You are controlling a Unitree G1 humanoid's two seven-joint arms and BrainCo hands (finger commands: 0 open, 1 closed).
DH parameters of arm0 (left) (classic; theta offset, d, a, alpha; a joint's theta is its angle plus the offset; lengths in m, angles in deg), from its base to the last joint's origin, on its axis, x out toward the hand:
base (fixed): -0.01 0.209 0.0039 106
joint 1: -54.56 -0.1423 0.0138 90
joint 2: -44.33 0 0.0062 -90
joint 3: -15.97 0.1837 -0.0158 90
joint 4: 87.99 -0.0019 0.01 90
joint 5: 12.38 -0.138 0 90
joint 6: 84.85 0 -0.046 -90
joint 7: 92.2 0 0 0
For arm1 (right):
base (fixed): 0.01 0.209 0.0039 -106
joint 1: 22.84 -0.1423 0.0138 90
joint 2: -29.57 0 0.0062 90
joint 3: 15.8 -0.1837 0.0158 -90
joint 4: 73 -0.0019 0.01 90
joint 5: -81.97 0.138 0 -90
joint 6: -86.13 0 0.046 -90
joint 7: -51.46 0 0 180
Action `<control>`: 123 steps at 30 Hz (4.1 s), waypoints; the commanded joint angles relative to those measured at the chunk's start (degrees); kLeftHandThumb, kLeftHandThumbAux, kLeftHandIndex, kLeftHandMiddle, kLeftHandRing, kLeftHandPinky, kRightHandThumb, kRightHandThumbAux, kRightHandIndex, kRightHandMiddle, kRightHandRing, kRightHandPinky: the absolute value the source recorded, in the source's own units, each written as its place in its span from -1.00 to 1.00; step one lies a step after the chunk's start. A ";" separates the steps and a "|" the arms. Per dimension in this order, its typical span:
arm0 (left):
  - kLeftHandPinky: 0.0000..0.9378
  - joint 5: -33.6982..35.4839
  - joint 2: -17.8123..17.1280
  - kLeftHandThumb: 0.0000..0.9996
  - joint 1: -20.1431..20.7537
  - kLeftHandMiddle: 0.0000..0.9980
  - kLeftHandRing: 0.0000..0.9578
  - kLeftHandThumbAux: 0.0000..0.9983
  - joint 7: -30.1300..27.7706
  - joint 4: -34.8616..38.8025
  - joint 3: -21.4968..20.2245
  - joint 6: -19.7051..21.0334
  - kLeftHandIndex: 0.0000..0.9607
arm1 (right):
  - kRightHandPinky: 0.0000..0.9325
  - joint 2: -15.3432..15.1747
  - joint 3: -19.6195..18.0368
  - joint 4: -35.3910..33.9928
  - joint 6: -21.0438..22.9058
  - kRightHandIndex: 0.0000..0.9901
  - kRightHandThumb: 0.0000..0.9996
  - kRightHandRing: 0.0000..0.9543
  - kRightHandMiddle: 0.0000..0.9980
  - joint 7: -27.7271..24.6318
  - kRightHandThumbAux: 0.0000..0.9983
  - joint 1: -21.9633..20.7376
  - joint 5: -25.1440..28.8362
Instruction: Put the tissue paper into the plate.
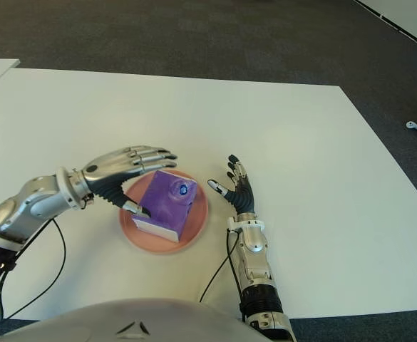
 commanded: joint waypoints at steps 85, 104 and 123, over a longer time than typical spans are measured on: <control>-1.00 21.66 31.55 -1.00 -0.21 -1.00 -1.00 -0.14 15.00 -56.64 -13.94 -3.07 -1.00 | -1.00 1.43 0.08 2.87 6.87 -1.00 -0.83 -1.00 -1.00 1.66 0.28 10.40 -0.14; -1.00 23.41 31.99 -1.00 -4.19 -1.00 -1.00 -0.15 13.71 -51.40 -14.09 -2.88 -1.00 | -1.00 1.66 0.03 2.03 6.29 -1.00 -0.94 -1.00 -1.00 3.12 0.35 11.23 -0.56; -1.00 25.04 34.20 -1.00 -8.47 -1.00 -1.00 -0.16 14.24 -42.44 -14.24 2.07 -1.00 | -1.00 1.82 -1.54 7.25 2.08 -1.00 -1.00 -1.00 -1.00 3.59 0.43 9.27 0.59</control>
